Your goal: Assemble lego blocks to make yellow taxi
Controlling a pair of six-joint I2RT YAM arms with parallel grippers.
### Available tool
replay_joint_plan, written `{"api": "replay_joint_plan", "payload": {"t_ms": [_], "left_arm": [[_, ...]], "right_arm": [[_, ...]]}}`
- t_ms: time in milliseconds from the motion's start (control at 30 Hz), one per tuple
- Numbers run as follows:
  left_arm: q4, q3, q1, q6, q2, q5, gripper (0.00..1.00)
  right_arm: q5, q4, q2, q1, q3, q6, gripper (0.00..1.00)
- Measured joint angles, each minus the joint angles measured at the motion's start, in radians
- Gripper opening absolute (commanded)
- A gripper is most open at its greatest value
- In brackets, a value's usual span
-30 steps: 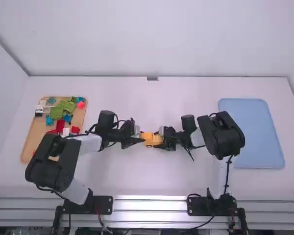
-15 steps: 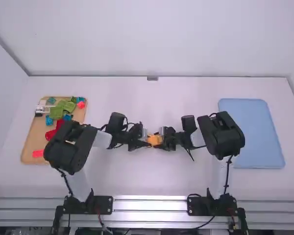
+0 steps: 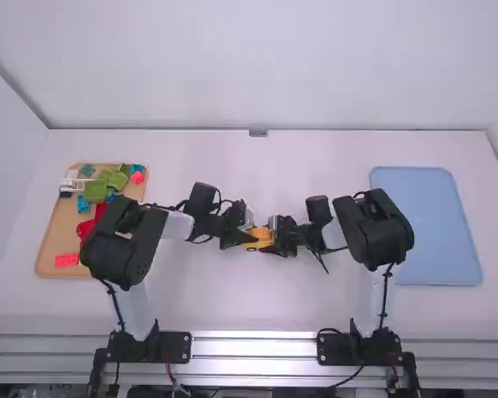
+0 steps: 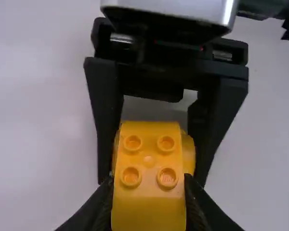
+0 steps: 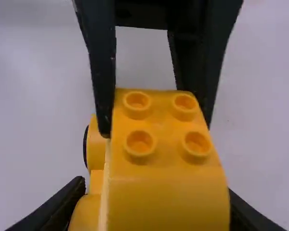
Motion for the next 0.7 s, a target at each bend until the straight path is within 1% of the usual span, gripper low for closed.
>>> {"api": "replay_joint_plan", "payload": {"t_ms": [100, 200, 333, 600, 700], "left_arm": [[-0.039, 0.007, 0.0, 0.016, -0.003, 0.005, 0.02], [-0.09, 0.009, 0.0, 0.023, -0.036, -0.034, 0.02], [-0.117, 0.009, -0.013, 0.031, -0.063, -0.065, 0.02], [-0.101, -0.018, -0.02, 0.034, -0.073, -0.07, 0.02], [-0.058, -0.042, -0.021, 0.034, -0.079, -0.07, 0.02]], "right_arm": [[-0.008, -0.005, 0.0, 0.0, -0.005, -0.003, 0.32], [-0.013, -0.005, 0.0, 0.004, -0.005, -0.003, 0.32], [-0.01, -0.003, 0.0, 0.001, -0.005, -0.003, 0.32], [-0.007, -0.002, 0.0, -0.005, -0.005, -0.001, 0.32], [-0.007, -0.002, 0.0, -0.005, -0.005, 0.0, 0.32]]}}
